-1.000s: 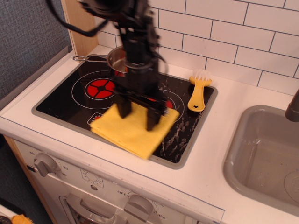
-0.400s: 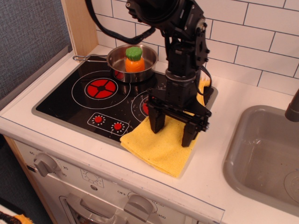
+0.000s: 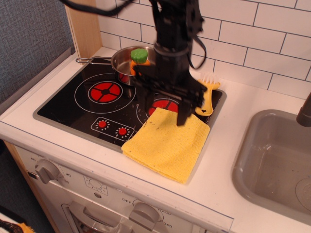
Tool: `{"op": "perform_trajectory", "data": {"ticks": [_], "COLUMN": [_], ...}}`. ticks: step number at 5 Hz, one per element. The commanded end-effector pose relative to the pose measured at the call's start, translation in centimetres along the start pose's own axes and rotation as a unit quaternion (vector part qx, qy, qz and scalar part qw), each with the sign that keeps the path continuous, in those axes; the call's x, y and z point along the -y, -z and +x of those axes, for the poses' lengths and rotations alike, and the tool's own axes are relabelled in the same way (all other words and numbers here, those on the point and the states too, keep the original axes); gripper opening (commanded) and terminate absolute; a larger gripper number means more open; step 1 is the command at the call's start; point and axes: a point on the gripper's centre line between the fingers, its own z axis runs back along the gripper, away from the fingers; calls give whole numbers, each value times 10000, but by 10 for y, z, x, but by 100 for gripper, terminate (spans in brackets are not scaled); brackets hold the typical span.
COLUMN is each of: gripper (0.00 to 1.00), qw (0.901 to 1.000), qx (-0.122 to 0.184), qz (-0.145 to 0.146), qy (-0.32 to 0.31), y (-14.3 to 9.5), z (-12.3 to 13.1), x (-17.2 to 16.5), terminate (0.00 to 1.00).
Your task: Move the cloth to the front right corner of the stove
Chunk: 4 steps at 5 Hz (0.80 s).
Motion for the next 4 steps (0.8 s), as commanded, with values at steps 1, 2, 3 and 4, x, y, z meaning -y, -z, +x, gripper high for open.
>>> {"op": "perform_trajectory", "data": {"ticks": [1, 2, 3, 4], "gripper": [100, 100, 100, 100], "qw": [9987, 9987, 9987, 9987], "qx": [407, 407, 407, 407], "qz": [-298, -298, -298, -298], "qy": [-106, -106, -106, -106], "y": [-36, -36, -36, -36], "z": [-3, -3, -3, -3], "x": [-9, -9, -9, -9], "terminate": [0, 0, 0, 100]}}
